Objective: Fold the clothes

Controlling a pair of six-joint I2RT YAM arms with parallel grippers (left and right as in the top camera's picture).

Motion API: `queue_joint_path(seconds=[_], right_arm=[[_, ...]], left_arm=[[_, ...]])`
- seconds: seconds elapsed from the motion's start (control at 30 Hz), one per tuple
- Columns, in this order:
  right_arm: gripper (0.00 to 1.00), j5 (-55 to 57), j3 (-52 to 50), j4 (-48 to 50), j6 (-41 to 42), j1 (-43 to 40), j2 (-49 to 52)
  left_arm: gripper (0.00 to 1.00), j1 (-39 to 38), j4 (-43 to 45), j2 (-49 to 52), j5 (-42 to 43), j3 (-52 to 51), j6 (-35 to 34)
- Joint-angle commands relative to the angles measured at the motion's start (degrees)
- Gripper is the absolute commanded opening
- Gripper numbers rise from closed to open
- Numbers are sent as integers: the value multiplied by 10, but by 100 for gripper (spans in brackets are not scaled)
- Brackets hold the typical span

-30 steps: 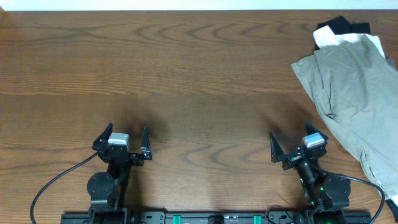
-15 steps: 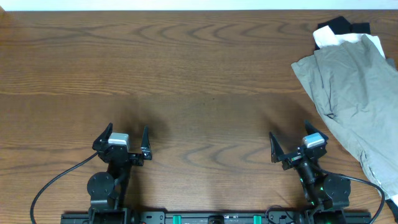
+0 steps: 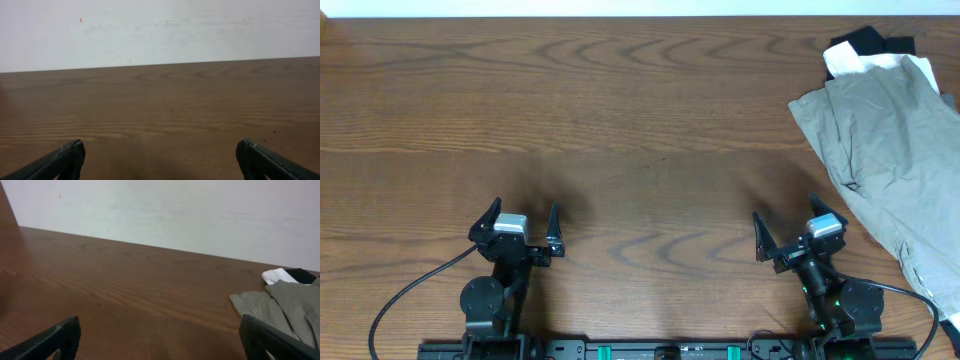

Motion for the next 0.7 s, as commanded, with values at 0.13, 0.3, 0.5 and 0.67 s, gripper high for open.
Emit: queue_joint_path(seconds=[0.13, 0.3, 0.5, 0.67], right_arm=[[99, -7, -1, -2, 7, 3, 0], [99, -7, -1, -2, 8, 3, 0], [99, -7, -1, -2, 8, 3, 0], [99, -5, -1, 3, 7, 3, 0]], left_arm=[[98, 0, -22, 2, 10, -8, -5], [98, 0, -22, 2, 10, -8, -5], [98, 0, -22, 2, 10, -8, -5], [98, 0, -22, 2, 10, -8, -5]])
